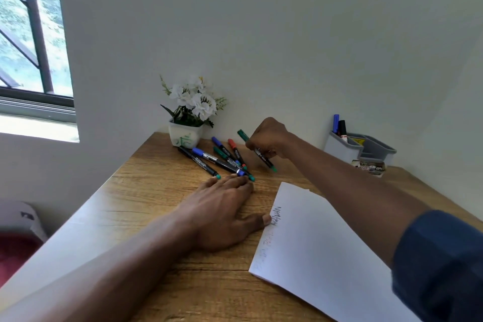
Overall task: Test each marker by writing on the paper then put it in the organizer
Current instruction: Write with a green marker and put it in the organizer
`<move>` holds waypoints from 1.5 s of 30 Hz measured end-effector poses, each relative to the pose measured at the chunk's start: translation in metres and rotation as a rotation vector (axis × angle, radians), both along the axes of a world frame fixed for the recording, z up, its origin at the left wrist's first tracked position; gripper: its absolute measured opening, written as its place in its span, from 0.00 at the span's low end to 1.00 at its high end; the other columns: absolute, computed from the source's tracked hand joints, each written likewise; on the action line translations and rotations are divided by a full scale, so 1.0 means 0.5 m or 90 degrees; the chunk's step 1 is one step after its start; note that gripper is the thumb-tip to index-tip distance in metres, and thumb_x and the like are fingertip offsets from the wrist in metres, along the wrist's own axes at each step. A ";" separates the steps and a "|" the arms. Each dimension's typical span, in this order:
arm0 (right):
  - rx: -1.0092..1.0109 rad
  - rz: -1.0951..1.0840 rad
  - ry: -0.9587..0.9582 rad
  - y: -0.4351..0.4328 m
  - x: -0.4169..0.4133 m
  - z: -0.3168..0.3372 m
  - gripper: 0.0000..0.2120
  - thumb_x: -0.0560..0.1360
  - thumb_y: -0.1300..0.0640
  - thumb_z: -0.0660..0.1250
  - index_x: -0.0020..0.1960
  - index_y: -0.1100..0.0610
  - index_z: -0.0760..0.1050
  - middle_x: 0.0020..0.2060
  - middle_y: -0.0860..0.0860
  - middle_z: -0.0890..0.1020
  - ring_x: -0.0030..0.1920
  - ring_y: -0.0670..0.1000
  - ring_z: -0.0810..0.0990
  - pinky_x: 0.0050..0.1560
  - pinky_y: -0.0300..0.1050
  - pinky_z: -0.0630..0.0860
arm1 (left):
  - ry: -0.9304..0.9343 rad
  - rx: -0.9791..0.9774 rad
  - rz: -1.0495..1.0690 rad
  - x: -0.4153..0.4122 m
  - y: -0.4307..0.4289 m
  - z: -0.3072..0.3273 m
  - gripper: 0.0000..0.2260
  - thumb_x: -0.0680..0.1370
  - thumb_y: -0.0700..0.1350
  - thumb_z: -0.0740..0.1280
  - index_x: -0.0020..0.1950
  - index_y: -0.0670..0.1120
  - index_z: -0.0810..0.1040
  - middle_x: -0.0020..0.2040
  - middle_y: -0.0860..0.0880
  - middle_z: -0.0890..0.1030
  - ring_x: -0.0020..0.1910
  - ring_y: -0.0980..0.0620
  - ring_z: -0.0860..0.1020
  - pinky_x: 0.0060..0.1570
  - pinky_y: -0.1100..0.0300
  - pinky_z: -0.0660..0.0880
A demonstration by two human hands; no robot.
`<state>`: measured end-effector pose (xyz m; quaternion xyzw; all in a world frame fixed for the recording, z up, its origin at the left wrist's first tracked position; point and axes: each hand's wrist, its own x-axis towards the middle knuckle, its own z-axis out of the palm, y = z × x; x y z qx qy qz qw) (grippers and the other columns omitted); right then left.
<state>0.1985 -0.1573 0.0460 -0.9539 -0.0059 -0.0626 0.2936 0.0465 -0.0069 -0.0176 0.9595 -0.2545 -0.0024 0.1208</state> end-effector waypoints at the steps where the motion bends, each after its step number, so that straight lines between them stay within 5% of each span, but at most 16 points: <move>1: 0.006 0.018 -0.039 -0.012 -0.013 0.010 0.10 0.67 0.62 0.77 0.47 0.63 0.85 0.39 0.58 0.86 0.40 0.57 0.87 0.43 0.53 0.86 | -0.004 -0.016 0.002 -0.001 0.002 0.000 0.40 0.77 0.74 0.53 0.83 0.55 0.52 0.83 0.54 0.51 0.81 0.56 0.49 0.79 0.52 0.46; 8: -0.123 0.228 -0.235 -0.120 -0.182 0.031 0.11 0.77 0.57 0.69 0.59 0.50 0.83 0.41 0.44 0.83 0.39 0.41 0.81 0.39 0.33 0.73 | -0.207 -0.341 0.062 -0.012 0.021 0.001 0.33 0.76 0.66 0.64 0.78 0.60 0.60 0.74 0.54 0.70 0.70 0.56 0.71 0.65 0.52 0.73; 13: -0.184 0.335 -0.260 -0.175 -0.309 -0.017 0.11 0.79 0.51 0.68 0.59 0.48 0.82 0.45 0.42 0.83 0.42 0.42 0.78 0.41 0.40 0.74 | -0.294 -0.390 0.002 -0.031 0.015 0.014 0.25 0.77 0.56 0.71 0.72 0.61 0.69 0.57 0.62 0.81 0.54 0.62 0.80 0.48 0.57 0.81; 18: -0.186 0.357 -0.297 -0.175 -0.354 -0.068 0.11 0.81 0.48 0.64 0.53 0.53 0.82 0.40 0.43 0.80 0.38 0.44 0.75 0.37 0.41 0.69 | -0.302 -0.352 -0.048 -0.056 -0.007 0.012 0.11 0.78 0.52 0.72 0.61 0.57 0.82 0.48 0.62 0.83 0.44 0.60 0.82 0.40 0.60 0.80; 23: -0.287 0.352 -0.382 -0.180 -0.354 -0.073 0.14 0.82 0.46 0.59 0.49 0.51 0.80 0.38 0.47 0.81 0.35 0.48 0.74 0.33 0.48 0.70 | -0.299 -0.330 -0.061 -0.058 -0.018 0.014 0.10 0.79 0.47 0.71 0.61 0.54 0.83 0.48 0.60 0.81 0.44 0.57 0.80 0.41 0.64 0.75; 28: -0.292 0.322 -0.402 -0.179 -0.354 -0.079 0.18 0.81 0.41 0.57 0.43 0.50 0.78 0.29 0.44 0.75 0.27 0.48 0.69 0.28 0.42 0.58 | -0.322 -0.333 -0.061 -0.059 -0.020 0.011 0.09 0.78 0.45 0.73 0.58 0.52 0.84 0.48 0.61 0.81 0.44 0.61 0.79 0.42 0.72 0.71; 35: -0.278 0.272 -0.378 -0.186 -0.349 -0.082 0.23 0.80 0.34 0.55 0.40 0.49 0.76 0.29 0.44 0.75 0.29 0.47 0.72 0.29 0.44 0.63 | -0.341 -0.320 -0.051 -0.057 -0.006 0.009 0.11 0.79 0.47 0.73 0.61 0.53 0.83 0.48 0.62 0.82 0.44 0.59 0.80 0.42 0.68 0.74; 40: -0.212 0.260 -0.328 -0.201 -0.345 -0.082 0.13 0.79 0.44 0.56 0.47 0.47 0.77 0.38 0.43 0.79 0.40 0.48 0.76 0.38 0.47 0.71 | -0.313 -0.354 0.067 -0.039 0.022 0.010 0.11 0.78 0.52 0.73 0.60 0.55 0.83 0.44 0.62 0.84 0.42 0.63 0.81 0.39 0.65 0.77; 43: -0.238 0.254 -0.289 -0.217 -0.343 -0.087 0.08 0.78 0.41 0.60 0.44 0.42 0.71 0.34 0.38 0.71 0.39 0.46 0.72 0.38 0.45 0.66 | -0.281 -0.302 0.098 -0.028 0.033 0.002 0.08 0.77 0.54 0.73 0.55 0.57 0.84 0.41 0.65 0.82 0.42 0.66 0.79 0.36 0.70 0.70; 45: -0.276 0.256 -0.243 -0.224 -0.340 -0.093 0.13 0.77 0.35 0.61 0.52 0.42 0.76 0.37 0.37 0.73 0.39 0.43 0.71 0.38 0.43 0.64 | -0.264 -0.241 0.097 -0.025 0.036 0.002 0.06 0.77 0.56 0.71 0.54 0.59 0.83 0.43 0.65 0.81 0.42 0.65 0.78 0.38 0.66 0.71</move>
